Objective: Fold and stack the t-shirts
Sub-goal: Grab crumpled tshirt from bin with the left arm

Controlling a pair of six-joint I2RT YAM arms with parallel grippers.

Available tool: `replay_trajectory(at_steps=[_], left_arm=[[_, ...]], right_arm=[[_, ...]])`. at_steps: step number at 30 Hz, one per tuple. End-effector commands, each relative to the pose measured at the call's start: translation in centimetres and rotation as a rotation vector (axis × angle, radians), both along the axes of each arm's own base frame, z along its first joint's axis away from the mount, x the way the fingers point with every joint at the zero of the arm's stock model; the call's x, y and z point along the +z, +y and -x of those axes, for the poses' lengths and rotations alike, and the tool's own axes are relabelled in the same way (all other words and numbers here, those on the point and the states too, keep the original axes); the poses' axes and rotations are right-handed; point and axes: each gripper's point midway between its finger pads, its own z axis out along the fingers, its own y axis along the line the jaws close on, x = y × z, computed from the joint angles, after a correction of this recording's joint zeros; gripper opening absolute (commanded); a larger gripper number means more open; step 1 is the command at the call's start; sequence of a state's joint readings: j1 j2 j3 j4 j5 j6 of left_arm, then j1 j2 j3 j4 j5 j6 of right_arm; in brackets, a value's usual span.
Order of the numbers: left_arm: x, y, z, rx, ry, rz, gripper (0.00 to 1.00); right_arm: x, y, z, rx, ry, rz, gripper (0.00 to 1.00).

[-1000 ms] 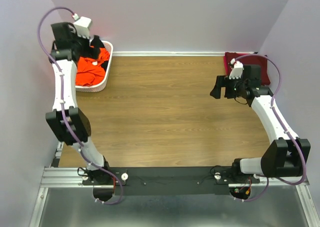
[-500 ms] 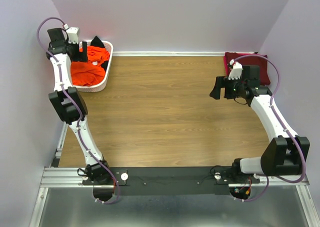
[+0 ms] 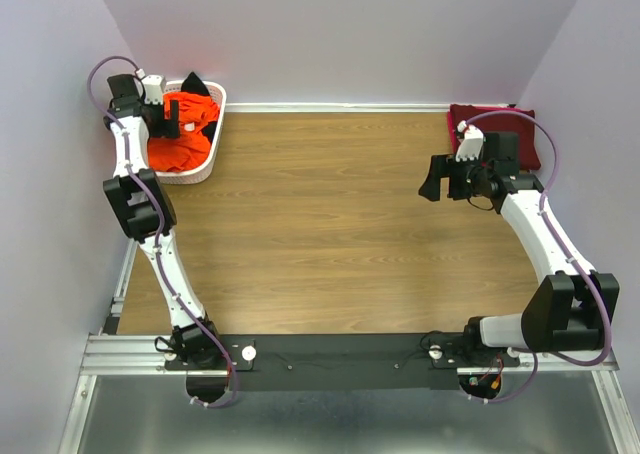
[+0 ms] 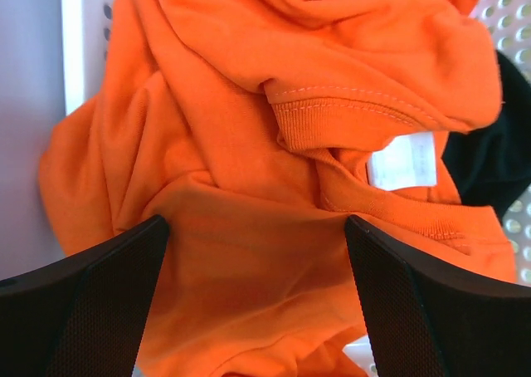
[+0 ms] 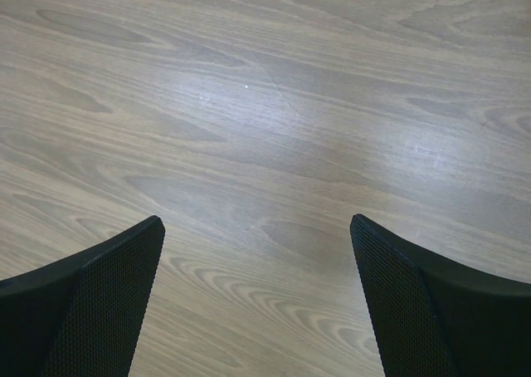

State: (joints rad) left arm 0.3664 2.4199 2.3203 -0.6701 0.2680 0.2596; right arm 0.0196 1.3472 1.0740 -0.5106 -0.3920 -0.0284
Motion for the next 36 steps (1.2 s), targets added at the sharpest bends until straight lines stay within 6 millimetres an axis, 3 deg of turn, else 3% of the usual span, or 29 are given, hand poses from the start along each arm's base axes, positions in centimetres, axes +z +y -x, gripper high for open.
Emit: replay_trajectory(at_steps=[1, 3, 4, 6, 8, 10, 14, 15, 17, 18, 21, 24, 28, 29, 32, 33, 35, 36], left_arm=[[-1.0, 0.7, -0.4, 0.030, -0.006, 0.014, 0.91], [-0.6, 0.7, -0.7, 0.031, -0.023, 0.021, 0.81], [-0.3, 0.5, -0.8, 0.029, -0.033, 0.025, 0.62], [1.4, 0.5, -1.0, 0.029, -0.068, 0.022, 0.37], [3.2, 0.6, -1.2, 0.028, -0.112, 0.022, 0.21], [6.4, 0.4, -1.2, 0.020, -0.170, 0.008, 0.00], [13.4, -0.9, -0.8, -0.039, -0.294, -0.009, 0.00], [16.9, -1.4, -0.2, -0.058, -0.356, -0.026, 0.00], [20.9, -2.2, 0.3, -0.094, -0.446, -0.048, 0.00], [24.6, -3.2, 1.5, -0.122, -0.518, -0.060, 0.00], [30.4, -4.8, 2.8, -0.167, -0.657, -0.081, 0.00], [37.3, -6.8, 5.6, -0.196, -0.810, -0.088, 0.00], [43.1, -10.4, 8.5, -0.286, -0.948, -0.030, 0.00], [45.2, -12.2, 9.8, -0.328, -0.997, 0.001, 0.00], [47.6, -15.1, 11.5, -0.394, -1.054, 0.040, 0.00], [48.7, -17.0, 12.5, -0.440, -1.080, 0.052, 0.00], [49.4, -19.0, 13.4, -0.476, -1.095, 0.068, 0.00], [49.7, -20.9, 14.2, -0.511, -1.100, 0.086, 0.00]], right_arm=[[0.3, 0.5, 0.4, 0.031, -0.014, -0.011, 1.00], [0.2, 0.5, 0.4, 0.027, -0.008, -0.010, 1.00], [0.1, 0.4, 0.3, 0.022, -0.005, -0.006, 1.00], [0.2, 0.4, 0.3, 0.026, -0.004, -0.006, 1.00], [0.1, 0.4, 0.3, 0.024, -0.001, -0.008, 1.00], [0.2, 0.5, 0.3, 0.028, 0.000, -0.010, 1.00], [0.2, 0.6, 0.3, 0.027, 0.004, -0.016, 1.00], [0.2, 0.6, 0.3, 0.028, 0.005, -0.018, 1.00], [0.2, 0.6, 0.3, 0.029, 0.003, -0.018, 1.00], [0.3, 0.7, 0.4, 0.031, 0.000, -0.019, 1.00], [0.5, 0.5, 0.4, 0.027, -0.006, -0.017, 1.00], [0.7, 0.6, 0.6, 0.029, -0.015, -0.017, 1.00], [1.0, 0.4, 0.5, 0.021, -0.024, -0.009, 1.00], [1.1, 0.3, 0.5, 0.018, -0.028, -0.009, 1.00], [1.2, 0.3, 0.5, 0.016, -0.034, -0.006, 1.00], [1.3, 0.2, 0.5, 0.012, -0.037, -0.004, 1.00], [1.2, 0.1, 0.6, 0.007, -0.034, 0.001, 1.00], [1.3, 0.0, 0.6, 0.002, -0.038, 0.004, 1.00]])
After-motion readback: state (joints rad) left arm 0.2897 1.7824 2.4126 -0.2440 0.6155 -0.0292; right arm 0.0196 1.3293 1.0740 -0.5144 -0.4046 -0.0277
